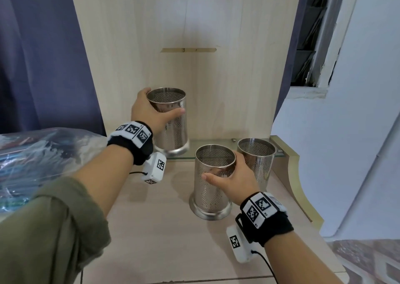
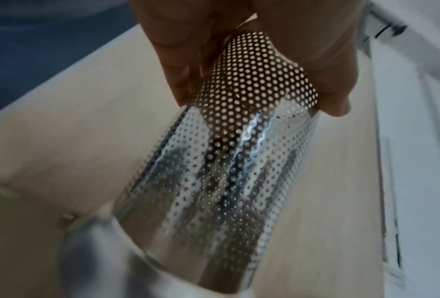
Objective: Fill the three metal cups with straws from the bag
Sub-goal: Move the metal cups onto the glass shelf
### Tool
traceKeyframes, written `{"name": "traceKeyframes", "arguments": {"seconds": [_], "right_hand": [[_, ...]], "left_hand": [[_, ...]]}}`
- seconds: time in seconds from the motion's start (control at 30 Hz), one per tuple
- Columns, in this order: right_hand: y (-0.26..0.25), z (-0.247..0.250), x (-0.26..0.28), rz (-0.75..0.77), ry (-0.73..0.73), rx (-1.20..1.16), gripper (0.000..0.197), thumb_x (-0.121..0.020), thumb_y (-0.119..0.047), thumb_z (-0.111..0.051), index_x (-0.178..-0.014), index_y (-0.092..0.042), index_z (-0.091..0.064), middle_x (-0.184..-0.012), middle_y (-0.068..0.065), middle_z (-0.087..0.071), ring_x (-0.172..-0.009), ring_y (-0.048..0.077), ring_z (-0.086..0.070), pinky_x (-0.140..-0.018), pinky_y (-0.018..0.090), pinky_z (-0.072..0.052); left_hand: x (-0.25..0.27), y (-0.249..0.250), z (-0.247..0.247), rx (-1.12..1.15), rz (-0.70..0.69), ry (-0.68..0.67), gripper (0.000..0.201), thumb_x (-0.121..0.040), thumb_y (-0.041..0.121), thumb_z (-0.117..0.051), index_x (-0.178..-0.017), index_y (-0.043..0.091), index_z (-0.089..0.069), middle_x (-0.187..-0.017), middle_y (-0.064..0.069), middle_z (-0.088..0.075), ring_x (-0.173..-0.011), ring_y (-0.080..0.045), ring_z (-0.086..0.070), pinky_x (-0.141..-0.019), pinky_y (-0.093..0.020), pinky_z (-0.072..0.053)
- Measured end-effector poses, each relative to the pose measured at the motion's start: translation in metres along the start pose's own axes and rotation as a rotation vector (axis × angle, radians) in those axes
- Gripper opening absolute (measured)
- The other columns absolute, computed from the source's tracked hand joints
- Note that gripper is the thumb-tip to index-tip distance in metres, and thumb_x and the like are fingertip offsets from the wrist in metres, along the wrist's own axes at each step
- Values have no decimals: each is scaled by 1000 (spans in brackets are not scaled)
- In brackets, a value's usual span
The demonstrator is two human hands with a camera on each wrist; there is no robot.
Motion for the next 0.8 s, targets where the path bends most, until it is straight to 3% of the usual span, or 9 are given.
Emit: {"name": "traceKeyframes", "arguments": {"seconds": [0.23,0.37,0.43,0.5,0.57,0.63,0.7,0.8], "right_hand": [[8,-1,0,-17,-26,-27,90,-57,-49,-89,-131,-29,-44,-106,-25,-55,-107,1,-54,-83,8,-35],[6,2,-5,-19,-36,2,90,-45,-60,-89,-121,-30,-53,-107,-19,-64,-105,1,-60,-95,24,-48],[-8,12,-11,-22,-17,-21,78,-42,-58,-90,-108,-34,-56,-102,-17,-67,-98,0,-63,-90,29,-53],[-34,26,-26,-1,33,-80,61,-50,-49,-91,-98,-37,-56,-96,-18,-66,-91,-4,-62,-79,19,-53],[-63,40,-46,65,142,-101,69,-51,-55,-89,-109,-35,-58,-101,-17,-67,-91,-4,-63,-76,15,-52],[-81,46,-69,101,258,-82,88,-49,-61,-87,-123,-27,-55,-108,-16,-66,-95,-1,-63,-81,17,-52],[-86,41,-91,64,309,-53,91,-55,-55,-87,-128,-18,-48,-111,-10,-62,-98,5,-60,-82,19,-48],[-82,22,-117,-14,274,16,95,-58,-50,-88,-132,-12,-41,-120,2,-60,-106,18,-60,-80,23,-46]], "left_hand": [[-16,-34,-37,104,136,-10,117,-50,46,-93,-145,18,-31,-132,1,-56,-117,-15,-55,-95,-27,-44],[-19,-39,-45,109,130,-21,116,-58,45,-90,-148,18,-23,-140,-2,-50,-120,-15,-50,-92,-22,-39],[-18,-41,-46,59,109,-66,115,-62,47,-86,-150,17,-19,-144,-3,-45,-127,-18,-47,-94,-22,-34],[-17,-40,-43,4,84,-94,119,-62,52,-84,-151,13,-14,-149,-5,-39,-134,-22,-40,-102,-24,-30],[-14,-36,-32,-75,56,-81,127,-59,61,-80,-152,10,-10,-155,-10,-28,-141,-25,-30,-114,-34,-26],[-5,-28,-18,-185,0,-29,118,-67,60,-76,-152,10,-11,-156,-14,-23,-143,-28,-24,-117,-41,-23],[9,-16,-2,-243,-98,25,100,-76,52,-73,-150,10,-20,-152,-14,-27,-141,-28,-26,-116,-40,-23],[33,3,21,-286,-238,45,82,-81,43,-70,-145,9,-31,-146,-11,-34,-137,-25,-30,-115,-37,-24]]}}
Point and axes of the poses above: each hand's wrist, its own x-axis away from the middle knuckle, its own z-axis out of the back of the hand, y = z × x, the point moved 5 cm from there along -x, towards the middle knuckle
